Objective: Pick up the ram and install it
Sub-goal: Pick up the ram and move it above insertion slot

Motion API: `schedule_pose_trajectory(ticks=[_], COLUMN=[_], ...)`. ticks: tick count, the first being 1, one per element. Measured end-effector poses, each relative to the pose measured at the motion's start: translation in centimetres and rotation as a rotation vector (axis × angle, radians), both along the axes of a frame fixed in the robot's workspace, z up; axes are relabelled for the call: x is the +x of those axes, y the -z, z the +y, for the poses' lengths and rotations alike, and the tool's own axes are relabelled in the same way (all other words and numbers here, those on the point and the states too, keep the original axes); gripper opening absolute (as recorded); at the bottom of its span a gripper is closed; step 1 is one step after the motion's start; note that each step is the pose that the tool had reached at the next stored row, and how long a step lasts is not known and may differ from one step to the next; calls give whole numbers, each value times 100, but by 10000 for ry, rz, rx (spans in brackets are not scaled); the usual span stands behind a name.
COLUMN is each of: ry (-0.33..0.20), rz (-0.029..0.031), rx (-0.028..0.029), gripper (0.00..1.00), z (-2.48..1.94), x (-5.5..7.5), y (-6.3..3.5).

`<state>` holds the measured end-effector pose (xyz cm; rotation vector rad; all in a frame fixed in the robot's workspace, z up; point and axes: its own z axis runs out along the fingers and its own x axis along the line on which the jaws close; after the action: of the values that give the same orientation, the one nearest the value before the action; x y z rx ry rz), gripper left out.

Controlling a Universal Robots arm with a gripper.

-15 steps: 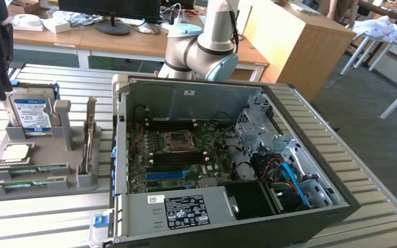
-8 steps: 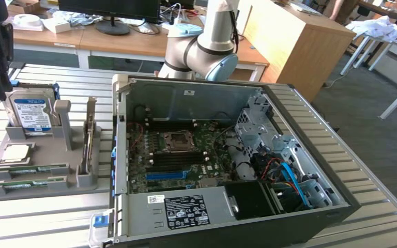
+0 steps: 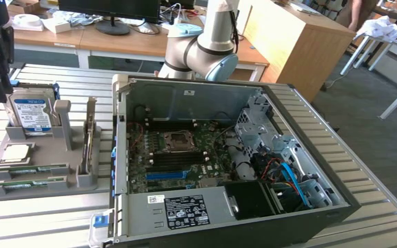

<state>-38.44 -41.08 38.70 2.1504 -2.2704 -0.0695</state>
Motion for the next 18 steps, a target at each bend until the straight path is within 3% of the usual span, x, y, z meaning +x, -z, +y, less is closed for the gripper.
schedule_pose_trajectory(ticks=[18], ry=[-18], rz=[0], rx=[0], gripper=[30], z=[-1], x=[0], y=[230])
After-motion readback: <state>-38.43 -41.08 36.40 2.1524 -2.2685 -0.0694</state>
